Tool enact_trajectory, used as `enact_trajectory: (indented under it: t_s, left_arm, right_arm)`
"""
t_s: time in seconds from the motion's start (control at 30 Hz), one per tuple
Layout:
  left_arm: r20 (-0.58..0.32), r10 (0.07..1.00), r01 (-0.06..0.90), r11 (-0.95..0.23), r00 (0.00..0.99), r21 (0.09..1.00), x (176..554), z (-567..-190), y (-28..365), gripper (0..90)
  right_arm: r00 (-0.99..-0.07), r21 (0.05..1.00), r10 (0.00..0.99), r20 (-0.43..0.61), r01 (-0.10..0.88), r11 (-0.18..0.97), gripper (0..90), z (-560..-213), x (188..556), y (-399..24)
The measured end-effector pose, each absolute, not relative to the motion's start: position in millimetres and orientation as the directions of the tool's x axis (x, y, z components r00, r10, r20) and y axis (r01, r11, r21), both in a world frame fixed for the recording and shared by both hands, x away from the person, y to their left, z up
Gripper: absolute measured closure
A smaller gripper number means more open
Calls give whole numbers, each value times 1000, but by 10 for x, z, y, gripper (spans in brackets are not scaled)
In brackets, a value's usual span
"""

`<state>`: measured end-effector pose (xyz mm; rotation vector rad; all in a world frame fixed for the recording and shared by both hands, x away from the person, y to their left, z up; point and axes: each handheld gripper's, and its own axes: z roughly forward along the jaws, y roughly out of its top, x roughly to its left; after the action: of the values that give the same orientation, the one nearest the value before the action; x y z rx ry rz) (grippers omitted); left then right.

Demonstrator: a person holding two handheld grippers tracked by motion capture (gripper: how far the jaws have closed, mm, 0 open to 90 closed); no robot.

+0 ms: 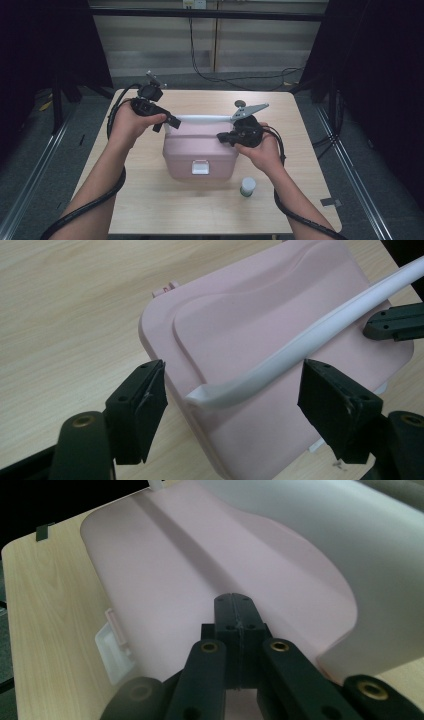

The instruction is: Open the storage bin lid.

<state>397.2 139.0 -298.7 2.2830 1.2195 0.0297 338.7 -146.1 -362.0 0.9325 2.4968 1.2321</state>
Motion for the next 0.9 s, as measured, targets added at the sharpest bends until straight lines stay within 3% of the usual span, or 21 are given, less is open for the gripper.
enact_trajectory:
  t_s: [0.6,0.9]
  left_arm:
    - [-181,774,744,-472,606,473,3980,-3166,1365,310]
    - [-168,775,739,-477,609,475,3995,-3190,1340,409]
  right_arm:
    - [-780,774,618,95,449,448,900,-3624,3389,-1465]
    - [-780,777,618,95,446,444,900,-3629,3388,-1472]
